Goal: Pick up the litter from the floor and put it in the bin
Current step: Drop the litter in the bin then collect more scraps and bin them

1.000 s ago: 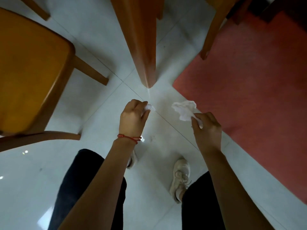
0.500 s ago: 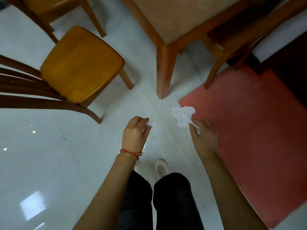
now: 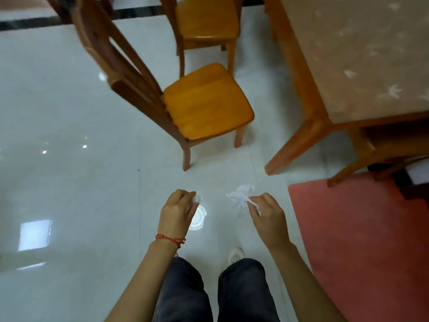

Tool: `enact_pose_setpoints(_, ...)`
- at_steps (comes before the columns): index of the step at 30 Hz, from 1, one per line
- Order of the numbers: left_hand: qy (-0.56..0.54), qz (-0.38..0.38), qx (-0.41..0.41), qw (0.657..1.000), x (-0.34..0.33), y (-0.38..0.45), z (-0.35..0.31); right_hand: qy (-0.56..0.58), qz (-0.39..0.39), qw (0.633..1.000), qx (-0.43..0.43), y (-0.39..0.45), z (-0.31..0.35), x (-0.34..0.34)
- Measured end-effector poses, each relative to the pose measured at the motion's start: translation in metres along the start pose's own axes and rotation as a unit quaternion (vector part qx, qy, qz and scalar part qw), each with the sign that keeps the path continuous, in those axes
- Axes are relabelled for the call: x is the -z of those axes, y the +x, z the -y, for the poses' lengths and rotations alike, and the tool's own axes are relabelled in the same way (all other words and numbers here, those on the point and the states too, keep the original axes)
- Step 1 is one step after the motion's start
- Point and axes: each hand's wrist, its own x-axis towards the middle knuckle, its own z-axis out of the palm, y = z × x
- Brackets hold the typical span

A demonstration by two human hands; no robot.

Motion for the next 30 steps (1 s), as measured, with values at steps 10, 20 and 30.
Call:
enact_pose_setpoints(10,0.037,-0.065,0.094,0.993,0.142,-0.039,0.171,0.009,0.058,0.993,0.103,0.041,0.183,-0.102)
enact_pose_setpoints(20,0.071,-0.125,0.196,0.970,0.251,-0.061,0.297,0.037,0.111,0.972,0.203,0.099,0.326,-0.182)
enact_pose_setpoints(30,0.075,-0.172,0.216,0.958,0.297,0.050,0.384,0.056,0.136,0.956,0.255,0.240,0.412,-0.251)
